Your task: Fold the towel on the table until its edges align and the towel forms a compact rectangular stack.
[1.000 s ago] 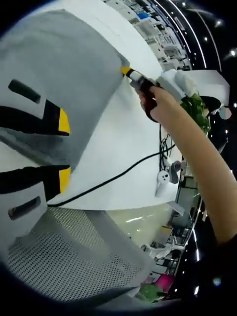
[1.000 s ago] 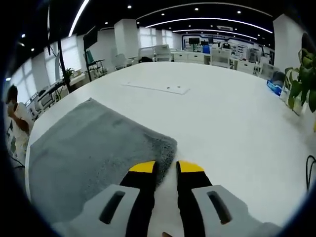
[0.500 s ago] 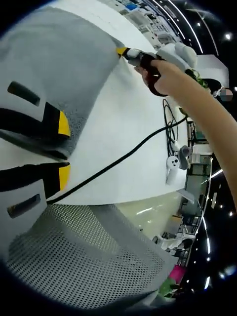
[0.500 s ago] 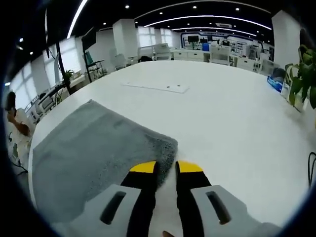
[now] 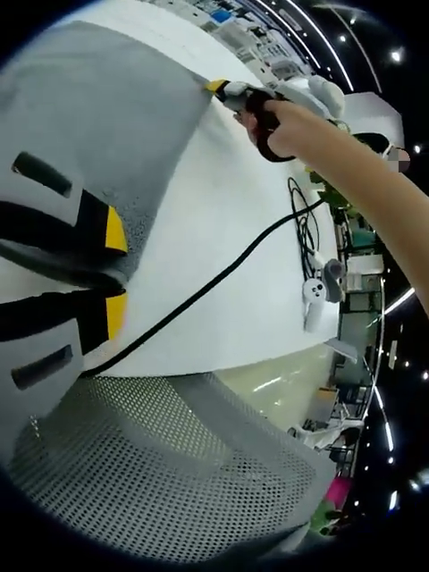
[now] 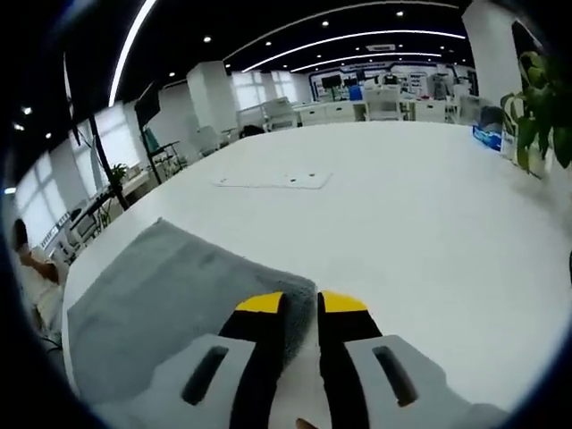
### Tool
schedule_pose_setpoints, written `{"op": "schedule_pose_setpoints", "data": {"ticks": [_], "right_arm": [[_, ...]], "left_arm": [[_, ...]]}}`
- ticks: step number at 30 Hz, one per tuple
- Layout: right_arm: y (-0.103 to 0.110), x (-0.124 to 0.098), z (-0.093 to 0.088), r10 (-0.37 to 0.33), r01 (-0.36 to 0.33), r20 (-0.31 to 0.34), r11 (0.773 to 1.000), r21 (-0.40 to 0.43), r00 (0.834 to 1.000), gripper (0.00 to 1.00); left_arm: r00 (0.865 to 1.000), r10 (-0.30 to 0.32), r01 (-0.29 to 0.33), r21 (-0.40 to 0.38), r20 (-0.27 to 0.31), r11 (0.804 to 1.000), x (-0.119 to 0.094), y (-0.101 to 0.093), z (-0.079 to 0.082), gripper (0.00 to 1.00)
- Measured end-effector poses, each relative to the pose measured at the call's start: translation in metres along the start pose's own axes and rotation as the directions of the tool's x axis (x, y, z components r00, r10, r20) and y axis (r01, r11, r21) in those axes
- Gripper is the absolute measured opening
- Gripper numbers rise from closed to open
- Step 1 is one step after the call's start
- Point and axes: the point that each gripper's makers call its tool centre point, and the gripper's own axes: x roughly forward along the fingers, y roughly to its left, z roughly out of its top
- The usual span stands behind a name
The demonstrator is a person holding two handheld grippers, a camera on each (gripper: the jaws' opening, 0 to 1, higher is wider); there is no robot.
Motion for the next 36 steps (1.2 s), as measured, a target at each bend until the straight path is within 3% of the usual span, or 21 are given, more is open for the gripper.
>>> {"op": "schedule_pose_setpoints", "data": {"ticks": [4,7,11,17,28,32,36], "right_arm": [[0.006,-0.002,-0.004,0.006,-0.007,0.003,0.999,0.043,1.0,0.05],[0.011,-0.004,0.002,0.024,-0.029,0.031,0.988,0.15,0.999,0.02],[0.013,-0.006,0.003,0.028,-0.031,0.02,0.993,0.114,0.999,0.01],[0.016,-0.008,0.008,0.031,-0.035,0.026,0.988,0.152,0.999,0.01],[0.025,-0.013,0.028,0.044,-0.054,0.06,0.983,0.177,0.997,0.0],[0.034,-0.012,0.039,0.055,-0.077,0.089,0.962,0.261,0.994,0.0],[0.051,-0.009,0.051,0.08,-0.1,0.097,0.971,0.215,0.992,0.0]], "left_arm": [[1.0,0.002,-0.002,-0.066,0.004,0.998,-0.001,0.005,0.002,0.05],[1.0,-0.002,0.003,-0.082,0.007,0.997,0.0,0.006,0.002,0.05],[1.0,0.007,-0.004,-0.11,0.023,0.994,-0.005,0.006,0.003,0.04],[0.996,0.025,-0.006,-0.219,0.081,0.976,-0.02,0.011,0.014,0.04],[0.986,0.083,-0.042,-0.272,0.143,0.961,-0.05,0.025,0.022,0.04],[0.982,0.111,-0.065,-0.28,0.154,0.958,-0.063,0.029,0.022,0.04],[0.976,0.152,-0.098,-0.311,0.155,0.945,-0.077,0.036,0.016,0.04]]}}
